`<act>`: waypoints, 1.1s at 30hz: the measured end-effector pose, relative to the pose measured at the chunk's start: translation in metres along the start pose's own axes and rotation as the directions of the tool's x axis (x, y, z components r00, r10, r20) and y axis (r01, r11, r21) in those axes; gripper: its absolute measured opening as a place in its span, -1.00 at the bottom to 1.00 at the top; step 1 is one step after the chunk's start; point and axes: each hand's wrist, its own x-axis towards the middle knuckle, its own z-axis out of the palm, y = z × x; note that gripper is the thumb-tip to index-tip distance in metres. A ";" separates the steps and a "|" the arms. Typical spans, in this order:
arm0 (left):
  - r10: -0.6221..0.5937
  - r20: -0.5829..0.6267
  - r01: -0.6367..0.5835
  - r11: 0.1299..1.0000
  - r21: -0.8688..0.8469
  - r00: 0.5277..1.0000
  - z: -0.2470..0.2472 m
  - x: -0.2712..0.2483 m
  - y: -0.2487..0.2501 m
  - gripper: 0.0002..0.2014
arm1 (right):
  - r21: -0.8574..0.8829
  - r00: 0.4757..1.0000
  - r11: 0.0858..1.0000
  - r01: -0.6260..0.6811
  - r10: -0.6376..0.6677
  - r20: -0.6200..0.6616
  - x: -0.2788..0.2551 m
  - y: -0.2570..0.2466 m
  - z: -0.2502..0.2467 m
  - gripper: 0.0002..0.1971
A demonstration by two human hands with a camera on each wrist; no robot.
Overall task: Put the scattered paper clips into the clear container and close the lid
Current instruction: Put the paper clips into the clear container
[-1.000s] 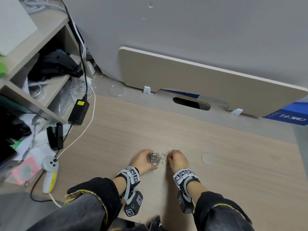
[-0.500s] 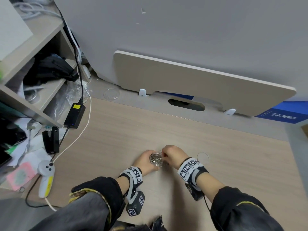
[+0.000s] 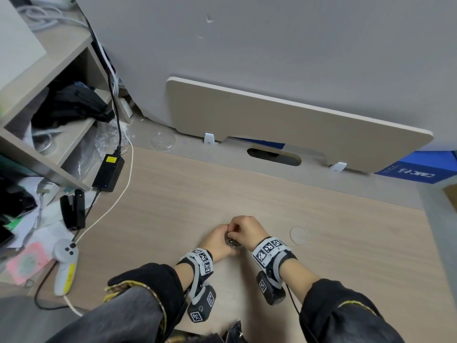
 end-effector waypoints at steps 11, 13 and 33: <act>-0.062 -0.216 0.057 0.998 -0.032 0.974 -0.029 0.002 -0.034 -0.22 | -0.299 0.971 0.924 -0.239 0.236 -0.048 -0.006 0.055 0.029 -0.39; -0.073 -0.241 0.064 0.997 -0.045 0.968 -0.035 -0.002 -0.038 -0.25 | -0.370 0.996 0.926 -0.071 0.043 -0.083 -0.003 0.047 0.038 -0.42; -0.066 -0.210 0.044 0.993 -0.107 0.975 -0.021 0.007 -0.034 -0.29 | -0.158 0.883 0.875 -0.458 0.427 -0.194 -0.009 0.043 0.054 -0.19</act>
